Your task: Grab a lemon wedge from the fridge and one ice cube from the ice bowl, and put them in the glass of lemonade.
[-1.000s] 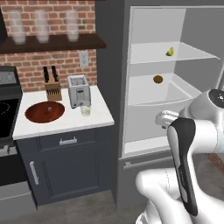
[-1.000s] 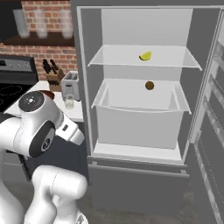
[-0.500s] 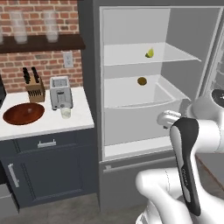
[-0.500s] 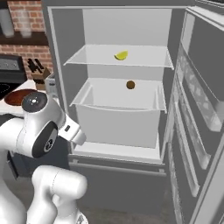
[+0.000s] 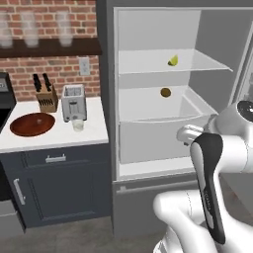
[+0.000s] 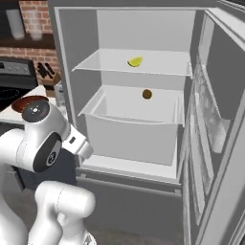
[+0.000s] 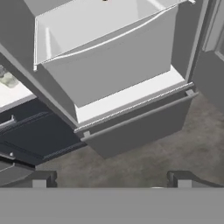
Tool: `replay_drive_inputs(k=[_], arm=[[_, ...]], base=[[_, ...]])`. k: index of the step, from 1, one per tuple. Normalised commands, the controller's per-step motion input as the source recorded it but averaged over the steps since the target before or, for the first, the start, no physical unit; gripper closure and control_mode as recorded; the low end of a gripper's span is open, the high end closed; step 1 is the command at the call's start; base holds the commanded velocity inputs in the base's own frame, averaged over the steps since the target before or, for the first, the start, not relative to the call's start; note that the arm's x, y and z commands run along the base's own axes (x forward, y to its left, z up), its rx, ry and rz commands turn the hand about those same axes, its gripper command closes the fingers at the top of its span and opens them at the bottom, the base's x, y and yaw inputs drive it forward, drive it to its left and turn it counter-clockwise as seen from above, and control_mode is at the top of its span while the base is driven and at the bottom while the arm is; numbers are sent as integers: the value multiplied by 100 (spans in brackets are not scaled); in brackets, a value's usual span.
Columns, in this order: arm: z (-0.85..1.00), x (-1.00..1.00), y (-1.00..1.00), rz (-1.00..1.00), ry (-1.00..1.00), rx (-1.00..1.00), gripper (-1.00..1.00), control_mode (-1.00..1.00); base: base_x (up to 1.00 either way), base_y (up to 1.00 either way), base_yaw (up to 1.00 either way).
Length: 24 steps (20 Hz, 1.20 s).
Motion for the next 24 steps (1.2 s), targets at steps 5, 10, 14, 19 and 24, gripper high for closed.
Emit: replay_drive_inputs(k=[5, 10, 14, 19, 24], arm=[[0, 0, 0, 0, 0, 0, -100, 100], [0, 0, 0, 0, 0, 0, -100, 100], [0, 0, 0, 0, 0, 0, -100, 100], [0, 0, 0, 0, 0, 0, -100, 100], [0, 0, 0, 0, 0, 0, -100, 100]], base=[[44, -53, 12], [59, -30, 7], [73, -2, 1], [89, 0, 0], [71, 0, 0]])
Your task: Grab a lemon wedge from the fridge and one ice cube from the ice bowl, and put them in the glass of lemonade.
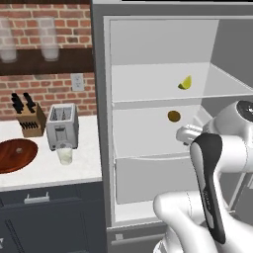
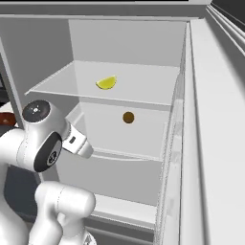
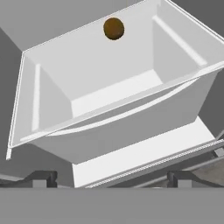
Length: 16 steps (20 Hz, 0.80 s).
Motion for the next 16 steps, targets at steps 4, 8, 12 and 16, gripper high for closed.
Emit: replay_drive_inputs(k=[4, 8, 12, 16], arm=[[0, 15, 0, 0, 0, 0, -100, -100], [1, 10, 0, 0, 2, 0, -100, -100], [29, 0, 0, 0, -5, 0, -100, -100], [43, -15, 0, 2, -13, -6, -100, -100]], base=[[9, 0, 0], [0, 0, 0], [0, 0, 0], [0, 0, 0]])
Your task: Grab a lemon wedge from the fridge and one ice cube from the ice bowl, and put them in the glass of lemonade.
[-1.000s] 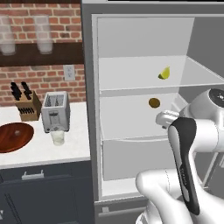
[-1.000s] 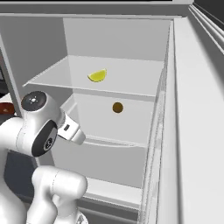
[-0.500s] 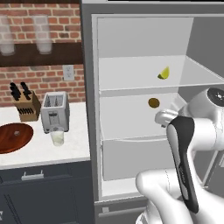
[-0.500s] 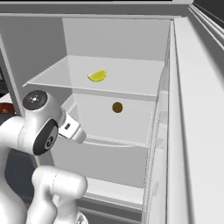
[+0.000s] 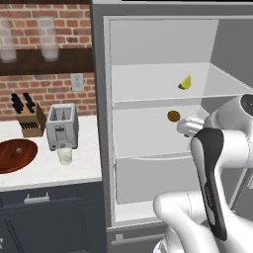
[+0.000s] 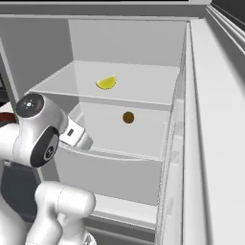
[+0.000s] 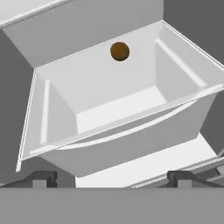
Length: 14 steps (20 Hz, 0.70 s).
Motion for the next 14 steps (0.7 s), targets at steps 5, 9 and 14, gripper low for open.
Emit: replay_drive_inputs(k=[5, 9, 14], arm=[[54, -14, 0, 2, -10, -13, -100, -100], [59, -7, 0, 2, -9, -15, -100, -100], [63, 0, 0, 4, -9, -6, -100, -100]], base=[[0, 0, 0], [0, 0, 0], [0, 0, 0]])
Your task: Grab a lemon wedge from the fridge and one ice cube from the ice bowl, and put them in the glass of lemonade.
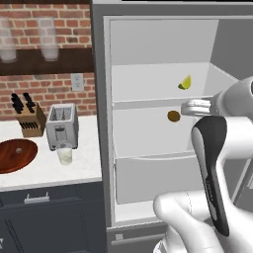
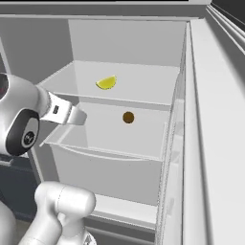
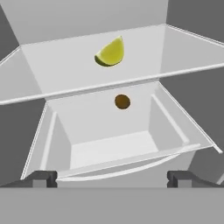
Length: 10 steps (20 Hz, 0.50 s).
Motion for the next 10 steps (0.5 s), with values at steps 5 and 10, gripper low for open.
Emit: replay_drive_inputs(k=[5, 10], arm=[[25, 0, 1, 1, -3, -1, -100, -100], [0, 0, 1, 0, -4, 0, -100, -100]], base=[[0, 0, 0], [0, 0, 0]])
